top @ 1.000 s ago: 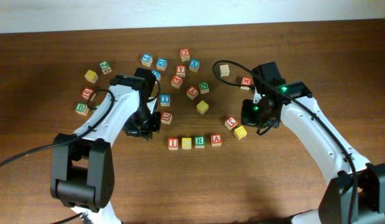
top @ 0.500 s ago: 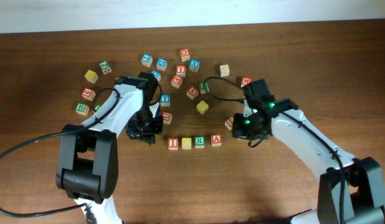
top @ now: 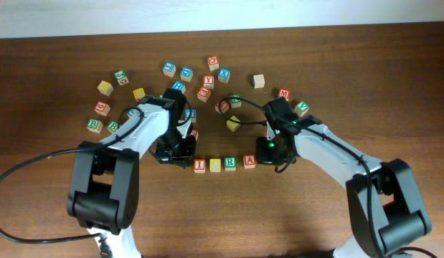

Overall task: Spell out ICRA
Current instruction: 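Push the row ends inward with both grippers to close gaps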

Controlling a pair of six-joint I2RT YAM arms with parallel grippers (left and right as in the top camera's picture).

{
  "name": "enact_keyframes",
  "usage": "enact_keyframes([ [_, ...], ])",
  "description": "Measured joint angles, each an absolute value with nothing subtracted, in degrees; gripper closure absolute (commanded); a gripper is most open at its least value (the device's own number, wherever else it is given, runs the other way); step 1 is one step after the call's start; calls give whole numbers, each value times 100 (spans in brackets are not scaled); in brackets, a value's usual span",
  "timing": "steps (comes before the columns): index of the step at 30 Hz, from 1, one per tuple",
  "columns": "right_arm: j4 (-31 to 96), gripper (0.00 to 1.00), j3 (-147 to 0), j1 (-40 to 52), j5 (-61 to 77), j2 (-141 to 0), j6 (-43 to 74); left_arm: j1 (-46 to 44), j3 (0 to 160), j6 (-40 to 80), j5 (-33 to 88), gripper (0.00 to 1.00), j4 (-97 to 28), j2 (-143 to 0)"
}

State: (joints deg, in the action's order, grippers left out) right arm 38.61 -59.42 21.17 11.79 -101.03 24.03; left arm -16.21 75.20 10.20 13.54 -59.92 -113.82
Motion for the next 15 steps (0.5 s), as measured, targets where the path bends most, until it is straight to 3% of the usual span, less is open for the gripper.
enact_keyframes([
  [15, 3448, 96, -5944, 2338, 1496, -10409, 2405, -1885, 7144, 1186, 1474, 100, -5734, -11382],
])
